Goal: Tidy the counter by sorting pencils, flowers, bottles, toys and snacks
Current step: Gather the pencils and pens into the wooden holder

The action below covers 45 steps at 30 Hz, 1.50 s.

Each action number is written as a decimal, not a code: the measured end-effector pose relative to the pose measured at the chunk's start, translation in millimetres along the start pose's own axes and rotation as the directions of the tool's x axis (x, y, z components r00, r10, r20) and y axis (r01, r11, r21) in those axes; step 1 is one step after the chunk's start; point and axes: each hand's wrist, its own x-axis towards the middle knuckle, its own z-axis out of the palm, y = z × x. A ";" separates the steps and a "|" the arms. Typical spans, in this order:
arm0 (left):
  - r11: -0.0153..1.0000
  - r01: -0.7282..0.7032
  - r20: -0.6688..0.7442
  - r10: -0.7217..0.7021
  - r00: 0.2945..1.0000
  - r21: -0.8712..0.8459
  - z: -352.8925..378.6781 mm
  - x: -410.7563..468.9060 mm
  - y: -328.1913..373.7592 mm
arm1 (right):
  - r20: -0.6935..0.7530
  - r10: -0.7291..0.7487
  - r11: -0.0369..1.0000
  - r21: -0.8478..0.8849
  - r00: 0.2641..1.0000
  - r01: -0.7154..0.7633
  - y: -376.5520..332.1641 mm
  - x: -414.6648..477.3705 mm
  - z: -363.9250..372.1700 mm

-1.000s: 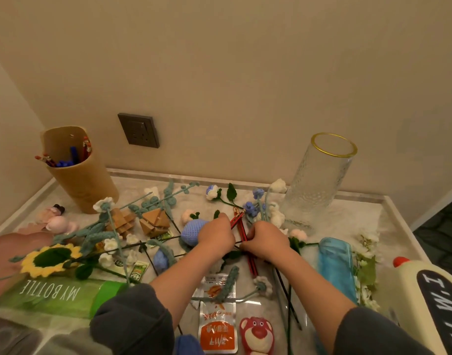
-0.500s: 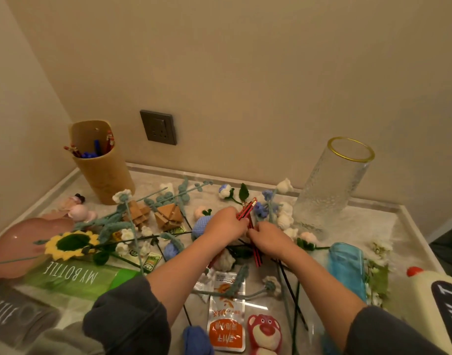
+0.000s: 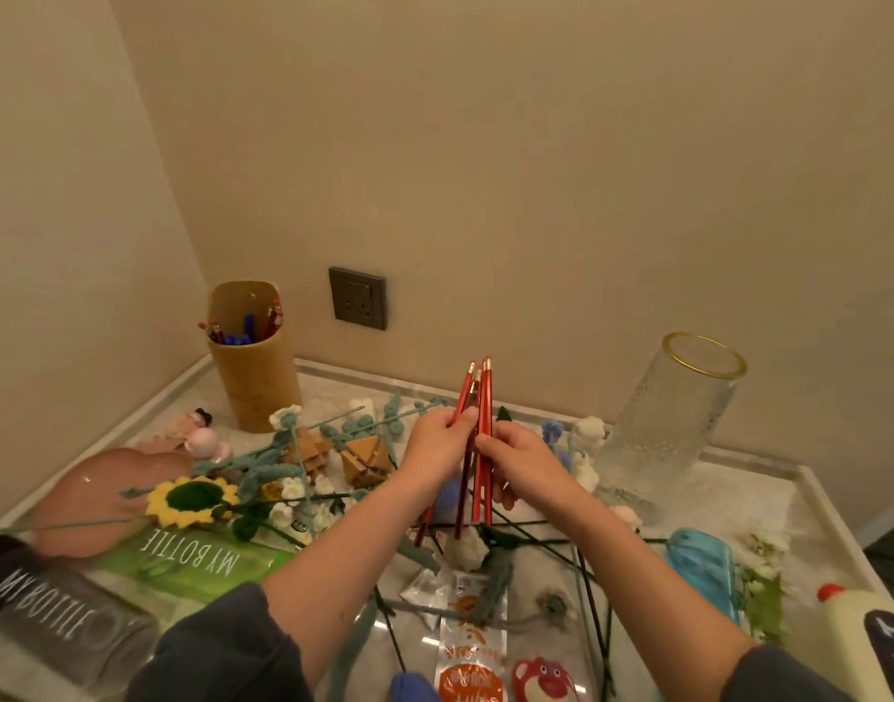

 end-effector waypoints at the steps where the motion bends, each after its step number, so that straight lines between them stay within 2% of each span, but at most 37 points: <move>1: 1.000 -0.006 -0.015 0.006 1.000 -0.008 -6.1 -1.1 3.4 | 0.009 -0.011 1.000 -0.018 1.000 0.011 -6.5 0.9 3.4; 6: 0.994 -0.084 -0.091 0.077 0.993 -0.077 -49.5 -4.2 19.3 | 0.056 -0.064 0.995 -0.070 0.996 0.068 -41.6 9.2 25.2; 12: 0.982 -0.136 -0.103 0.122 0.987 -0.135 -115.6 -1.1 32.6 | 0.057 -0.172 0.973 -0.145 0.983 0.179 -94.0 28.9 68.4; 16: 0.977 -0.141 -0.126 0.121 0.985 -0.163 -157.2 6.4 36.8 | 0.043 -0.243 0.960 -0.132 0.969 0.246 -125.9 44.8 103.2; 22: 0.938 -0.155 -0.104 0.128 0.986 -0.310 -224.0 22.6 48.3 | 0.000 -0.367 0.925 -0.107 0.930 0.365 -172.9 76.7 148.2; 29: 0.905 -0.363 -0.125 0.342 0.931 -0.224 -289.0 53.1 75.5 | -0.125 -0.570 0.819 -0.166 0.812 0.549 -222.3 117.2 175.3; 34: 0.858 -0.510 -0.092 0.503 0.859 -0.068 -314.5 79.0 71.6 | -0.183 -0.617 0.785 -0.217 0.765 0.581 -225.8 144.7 189.6; 40: 0.862 -0.506 0.001 0.506 0.863 0.017 -318.9 114.1 38.2 | -0.202 -0.584 0.799 -0.314 0.786 0.513 -199.3 169.8 204.7; 45: 0.892 -0.428 0.082 0.420 0.904 0.144 -318.9 128.7 2.5 | -0.150 -0.479 0.830 -0.397 0.865 0.390 -168.6 181.5 217.1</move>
